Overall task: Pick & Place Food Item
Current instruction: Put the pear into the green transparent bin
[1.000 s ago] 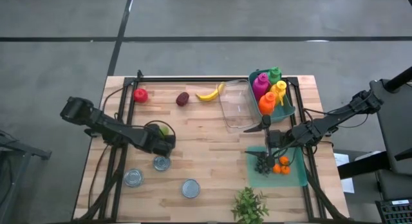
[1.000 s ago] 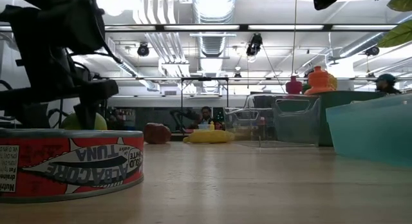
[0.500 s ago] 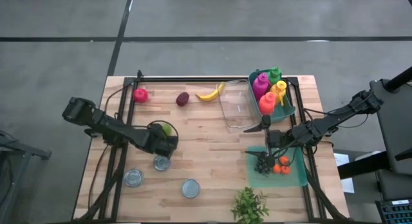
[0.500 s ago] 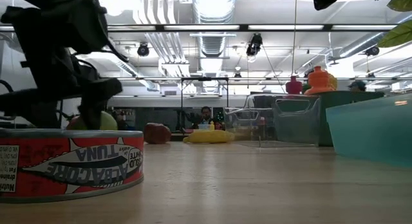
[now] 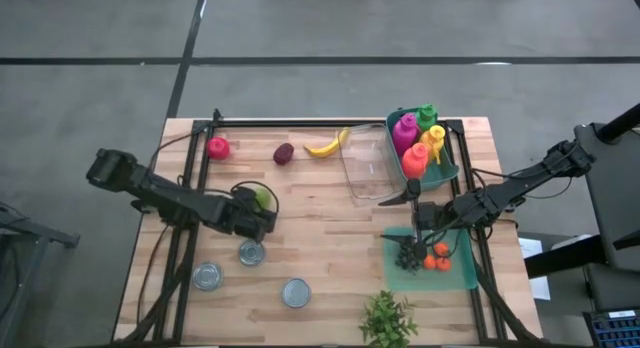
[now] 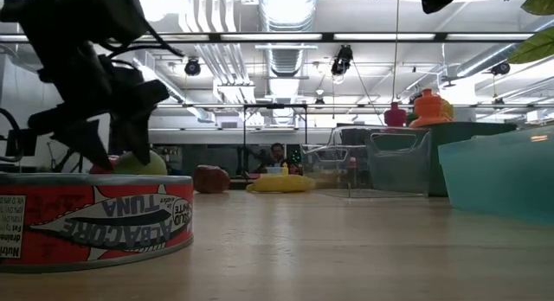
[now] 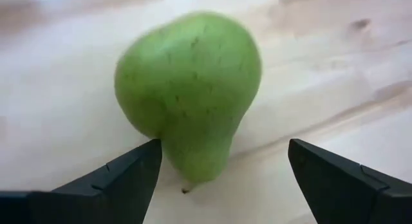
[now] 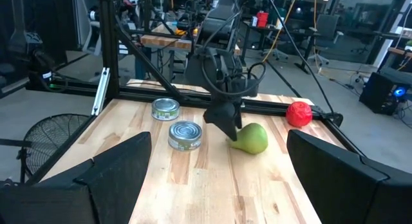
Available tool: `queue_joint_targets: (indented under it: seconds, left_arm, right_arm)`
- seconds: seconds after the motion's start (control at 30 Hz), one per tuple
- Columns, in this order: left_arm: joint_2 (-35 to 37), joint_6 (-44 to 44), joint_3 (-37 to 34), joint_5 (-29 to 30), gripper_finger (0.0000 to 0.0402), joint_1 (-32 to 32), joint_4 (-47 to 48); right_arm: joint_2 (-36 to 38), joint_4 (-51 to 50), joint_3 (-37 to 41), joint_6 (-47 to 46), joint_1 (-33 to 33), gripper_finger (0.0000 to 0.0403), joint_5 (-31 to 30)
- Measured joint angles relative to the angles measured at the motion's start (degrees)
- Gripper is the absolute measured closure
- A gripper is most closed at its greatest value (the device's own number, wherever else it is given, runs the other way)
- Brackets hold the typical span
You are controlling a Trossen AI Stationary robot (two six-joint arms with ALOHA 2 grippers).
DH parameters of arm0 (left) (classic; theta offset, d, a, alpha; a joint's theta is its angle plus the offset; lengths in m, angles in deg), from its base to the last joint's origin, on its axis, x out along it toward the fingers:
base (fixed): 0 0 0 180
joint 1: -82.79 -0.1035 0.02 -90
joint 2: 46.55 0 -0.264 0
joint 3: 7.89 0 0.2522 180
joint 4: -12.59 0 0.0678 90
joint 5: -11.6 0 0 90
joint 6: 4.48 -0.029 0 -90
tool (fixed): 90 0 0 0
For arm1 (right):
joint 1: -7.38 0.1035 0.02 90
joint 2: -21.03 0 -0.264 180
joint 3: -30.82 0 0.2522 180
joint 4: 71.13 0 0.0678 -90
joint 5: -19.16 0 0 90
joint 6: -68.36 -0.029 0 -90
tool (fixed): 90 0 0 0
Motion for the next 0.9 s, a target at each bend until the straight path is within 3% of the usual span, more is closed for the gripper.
queue_joint_targets:
  seconds: [0.33, 0.63, 0.9]
  left_arm:
    - [0.12, -7.06, 3.09, -1.47, 0.0058, -3.4, -2.82]
    - [0.33, -12.11, 12.35, 7.59, 0.0058, -5.89, 16.11]
    - [0.33, -15.7, 6.28, 2.82, 0.0058, -11.84, 5.75]
  right_arm:
    - [0.0, 0.02, 0.0, 0.0, 0.0, 0.0044, -0.02]
    - [0.0, 0.02, 0.0, 0.0, 0.0, 0.0044, -0.01]
    - [0.0, 0.02, 0.0, 0.0, 0.0, 0.0044, -0.01]
